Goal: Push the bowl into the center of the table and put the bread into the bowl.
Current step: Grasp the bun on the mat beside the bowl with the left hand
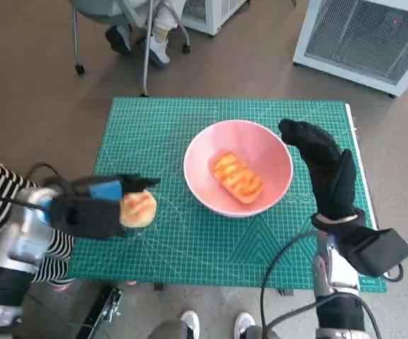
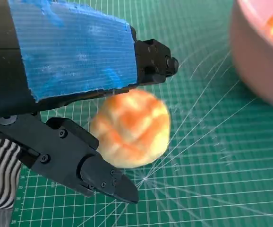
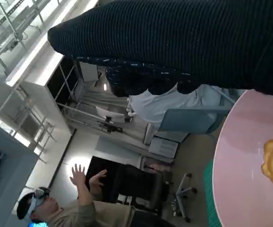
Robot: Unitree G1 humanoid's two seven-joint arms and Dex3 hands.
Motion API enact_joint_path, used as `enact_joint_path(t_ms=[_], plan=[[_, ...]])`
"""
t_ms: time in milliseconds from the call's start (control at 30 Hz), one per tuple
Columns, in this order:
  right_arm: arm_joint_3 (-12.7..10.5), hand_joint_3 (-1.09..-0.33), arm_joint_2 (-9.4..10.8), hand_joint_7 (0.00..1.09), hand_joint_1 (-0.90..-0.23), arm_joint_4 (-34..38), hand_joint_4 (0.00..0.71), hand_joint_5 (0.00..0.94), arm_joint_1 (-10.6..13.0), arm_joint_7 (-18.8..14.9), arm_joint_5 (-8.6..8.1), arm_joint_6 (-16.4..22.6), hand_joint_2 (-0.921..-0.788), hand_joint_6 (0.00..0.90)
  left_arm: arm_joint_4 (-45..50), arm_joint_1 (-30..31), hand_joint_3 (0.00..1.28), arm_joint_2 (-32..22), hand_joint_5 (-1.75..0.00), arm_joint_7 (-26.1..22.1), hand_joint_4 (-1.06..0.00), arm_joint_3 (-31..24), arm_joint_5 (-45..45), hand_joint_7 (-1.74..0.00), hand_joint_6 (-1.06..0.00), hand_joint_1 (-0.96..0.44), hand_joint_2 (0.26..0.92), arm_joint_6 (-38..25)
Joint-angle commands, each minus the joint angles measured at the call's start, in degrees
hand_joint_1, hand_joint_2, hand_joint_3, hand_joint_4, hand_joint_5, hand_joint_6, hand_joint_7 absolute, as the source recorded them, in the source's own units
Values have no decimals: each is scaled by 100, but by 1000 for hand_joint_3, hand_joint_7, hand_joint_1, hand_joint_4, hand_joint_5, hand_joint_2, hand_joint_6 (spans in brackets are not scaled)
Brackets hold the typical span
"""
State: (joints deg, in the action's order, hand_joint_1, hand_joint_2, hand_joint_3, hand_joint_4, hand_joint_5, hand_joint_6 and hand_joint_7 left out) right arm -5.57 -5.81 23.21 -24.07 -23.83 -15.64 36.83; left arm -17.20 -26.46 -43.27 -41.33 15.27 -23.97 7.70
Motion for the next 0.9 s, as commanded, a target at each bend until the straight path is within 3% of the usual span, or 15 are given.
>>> enact_joint_path(t_ms=[33, 233, 433, 633, 833, 900], plan=[[-9, -850, -22, 471, -634, -28, 104, 0, 148, -49, -20, -108, -921, -1, -259, -177, 4, 209, -16, 302, -48, 212, -356, -65, -169, -218, 766, -93], [-21, -846, -31, 476, -636, -70, 108, 2, 190, -44, -10, -124, -921, -1, -543, -245, 3, 420, -28, 658, -84, 426, -751, -85, -203, -138, 765, -238], [-35, -842, -45, 481, -638, -82, 110, 3, 211, -39, -7, -124, -921, -1, -660, -285, 17, 514, -88, 913, -220, 540, -1020, -165, -332, -55, 796, -398], [-39, -839, -48, 484, -641, -101, 112, 4, 226, -23, 3, -124, -921, -1, -503, -270, 26, 495, -206, 1050, -431, 535, -1194, -577, -391, -8, 844, -550], [-34, -838, -42, 485, -642, -88, 113, 4, 220, -11, 13, -134, -921, -1, 9, -105, 35, 351, -634, 1197, -513, 328, -1184, -854, -463, 21, 867, -543], [-35, -838, -43, 485, -643, -81, 113, 4, 215, -7, 18, -129, -921, -1, 174, -34, 100, 301, -755, 1288, -554, 223, -1133, -1093, -514, -163, 893, -465]])
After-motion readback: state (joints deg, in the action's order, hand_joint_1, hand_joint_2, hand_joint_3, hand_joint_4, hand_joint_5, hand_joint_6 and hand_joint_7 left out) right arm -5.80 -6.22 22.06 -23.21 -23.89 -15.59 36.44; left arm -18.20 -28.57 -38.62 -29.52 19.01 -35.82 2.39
